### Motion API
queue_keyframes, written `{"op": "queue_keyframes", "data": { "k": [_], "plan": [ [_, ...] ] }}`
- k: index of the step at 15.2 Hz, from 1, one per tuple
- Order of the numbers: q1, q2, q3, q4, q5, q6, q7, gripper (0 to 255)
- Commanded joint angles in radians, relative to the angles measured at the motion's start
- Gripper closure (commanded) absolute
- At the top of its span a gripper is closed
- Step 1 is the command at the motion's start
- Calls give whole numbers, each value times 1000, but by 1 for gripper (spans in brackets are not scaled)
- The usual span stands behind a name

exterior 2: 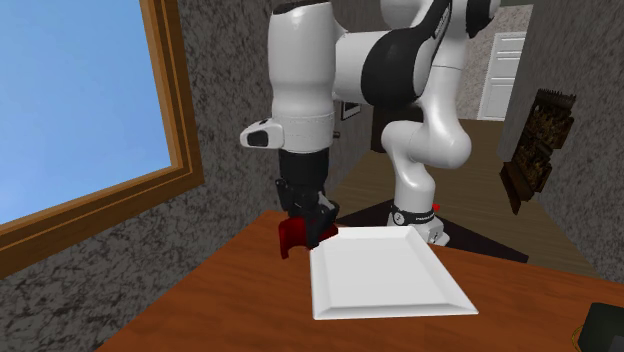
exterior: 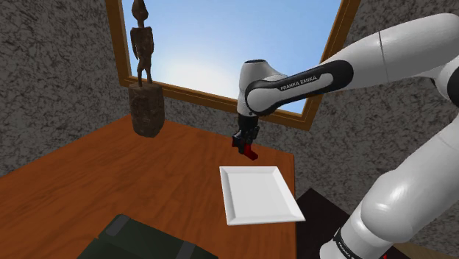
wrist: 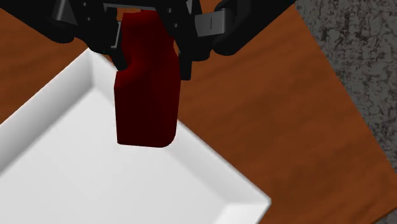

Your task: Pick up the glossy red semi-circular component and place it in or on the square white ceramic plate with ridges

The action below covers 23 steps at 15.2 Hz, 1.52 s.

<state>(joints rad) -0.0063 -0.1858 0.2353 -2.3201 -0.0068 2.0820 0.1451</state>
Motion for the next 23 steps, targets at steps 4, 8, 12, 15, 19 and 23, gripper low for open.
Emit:
{"op": "queue_keyframes", "data": {
  "k": [4,8,12,15,19,23],
  "plan": [
    [48,-169,30,-165,59,-1,35,255],
    [102,-307,60,-280,116,-22,72,255],
    [131,-346,81,-352,145,11,95,255],
    [130,-322,88,-377,146,60,98,255],
    [127,-283,99,-407,146,128,103,255],
    [125,-261,105,-421,145,164,107,255]
  ]
}}
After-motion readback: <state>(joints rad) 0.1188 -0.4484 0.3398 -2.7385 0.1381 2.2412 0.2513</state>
